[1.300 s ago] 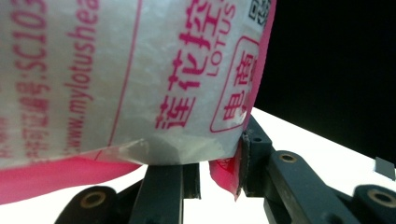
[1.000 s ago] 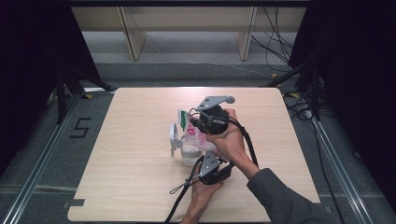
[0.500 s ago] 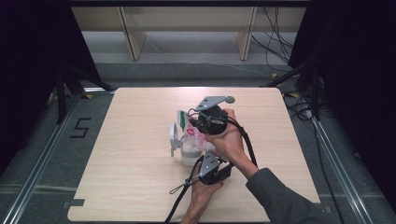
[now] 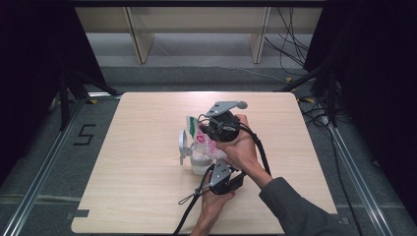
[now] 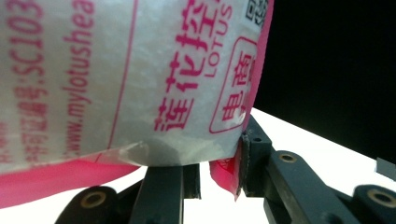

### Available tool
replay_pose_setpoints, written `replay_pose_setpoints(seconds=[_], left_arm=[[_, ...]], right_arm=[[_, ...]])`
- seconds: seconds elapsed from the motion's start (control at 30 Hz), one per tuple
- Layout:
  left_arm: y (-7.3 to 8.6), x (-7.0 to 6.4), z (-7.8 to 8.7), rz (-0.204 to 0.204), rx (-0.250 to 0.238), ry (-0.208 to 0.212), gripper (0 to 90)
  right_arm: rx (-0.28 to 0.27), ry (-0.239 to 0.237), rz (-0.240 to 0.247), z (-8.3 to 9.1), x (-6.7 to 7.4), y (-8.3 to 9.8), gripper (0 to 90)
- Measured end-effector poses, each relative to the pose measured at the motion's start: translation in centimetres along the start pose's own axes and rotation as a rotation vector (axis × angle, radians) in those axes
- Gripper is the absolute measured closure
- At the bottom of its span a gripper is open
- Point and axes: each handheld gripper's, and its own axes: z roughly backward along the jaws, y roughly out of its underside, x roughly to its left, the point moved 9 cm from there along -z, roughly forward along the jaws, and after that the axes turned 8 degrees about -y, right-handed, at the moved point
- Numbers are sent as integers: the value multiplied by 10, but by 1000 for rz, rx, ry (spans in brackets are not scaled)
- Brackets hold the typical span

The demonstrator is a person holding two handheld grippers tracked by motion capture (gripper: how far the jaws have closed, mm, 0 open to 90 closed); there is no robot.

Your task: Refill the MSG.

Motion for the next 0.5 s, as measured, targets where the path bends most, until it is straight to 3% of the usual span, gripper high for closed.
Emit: replay_pose_setpoints(seconds=[0.13,0.2,0.23,0.27,0.3,0.33,0.37,0.4,0.5], left_arm=[[1,-1,-1,9,1,4,734],[0,0,0,4,1,1,734],[2,0,0,-6,12,0,734],[0,-1,-2,10,-11,12,734],[1,-1,-1,7,4,2,734],[1,-1,-1,8,3,4,734],[0,-1,-1,8,-2,4,734],[0,-1,-1,7,-1,4,733],[0,-1,-1,6,2,4,734]], right_arm=[[14,-3,-16,-1,2,2,900],[10,-1,12,0,-1,1,900],[5,-6,-14,0,1,1,900],[5,-1,3,0,0,1,900],[12,-1,-5,-1,1,2,900],[12,4,19,-2,0,1,900],[9,16,8,-2,-1,1,900],[16,-3,-5,0,1,1,900],[15,6,3,-1,1,1,900]])
